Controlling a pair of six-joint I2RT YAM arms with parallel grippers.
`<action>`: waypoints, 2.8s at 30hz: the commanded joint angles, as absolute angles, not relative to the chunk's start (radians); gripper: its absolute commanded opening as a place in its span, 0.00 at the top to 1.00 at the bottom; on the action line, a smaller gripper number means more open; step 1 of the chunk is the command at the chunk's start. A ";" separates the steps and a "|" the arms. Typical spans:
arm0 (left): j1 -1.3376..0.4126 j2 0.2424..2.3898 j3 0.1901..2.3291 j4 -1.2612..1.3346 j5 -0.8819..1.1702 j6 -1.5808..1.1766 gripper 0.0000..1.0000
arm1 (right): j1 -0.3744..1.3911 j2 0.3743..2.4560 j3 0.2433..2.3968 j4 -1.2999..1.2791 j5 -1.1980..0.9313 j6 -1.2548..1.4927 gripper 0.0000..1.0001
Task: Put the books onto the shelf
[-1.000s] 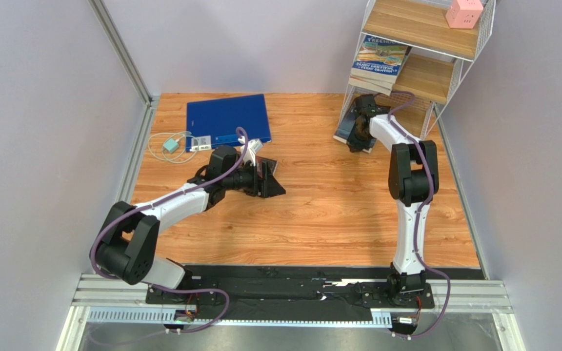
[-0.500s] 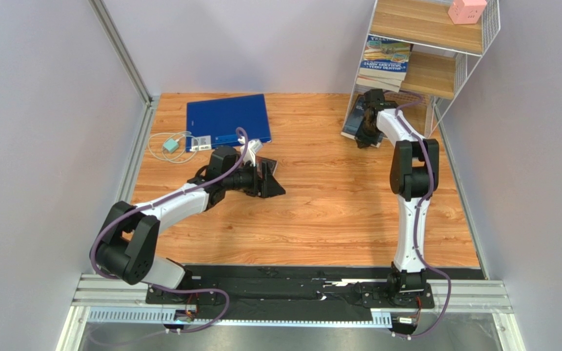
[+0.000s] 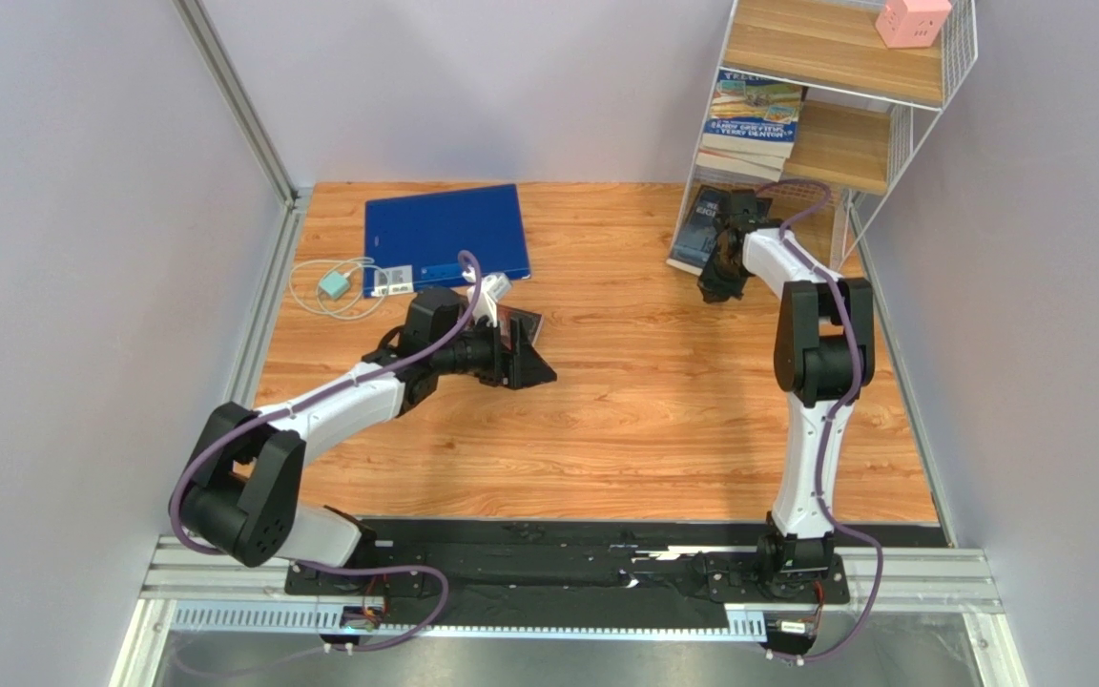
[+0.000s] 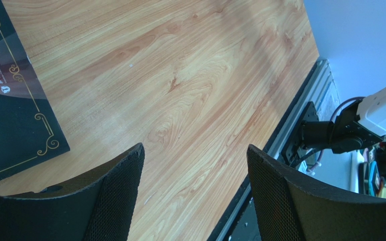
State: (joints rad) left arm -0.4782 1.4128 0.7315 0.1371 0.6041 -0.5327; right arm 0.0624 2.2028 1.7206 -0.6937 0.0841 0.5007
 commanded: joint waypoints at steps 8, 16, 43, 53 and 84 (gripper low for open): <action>-0.486 1.338 0.709 0.129 0.592 -0.512 0.21 | 0.011 2.154 1.625 -0.602 0.086 0.595 1.00; -0.486 1.339 0.704 0.124 0.589 -0.503 0.21 | -0.025 2.076 1.444 -0.442 -0.074 0.682 1.00; -0.486 1.342 0.721 0.098 0.580 -0.474 0.20 | -0.106 2.114 1.384 -0.239 -0.163 0.885 1.00; -0.486 1.359 0.726 0.103 0.580 -0.477 0.20 | -0.112 2.137 1.503 -0.328 -0.078 0.867 1.00; -0.242 1.470 0.822 -0.204 0.339 -0.632 0.19 | 0.418 1.859 1.245 -0.210 -0.026 0.658 0.73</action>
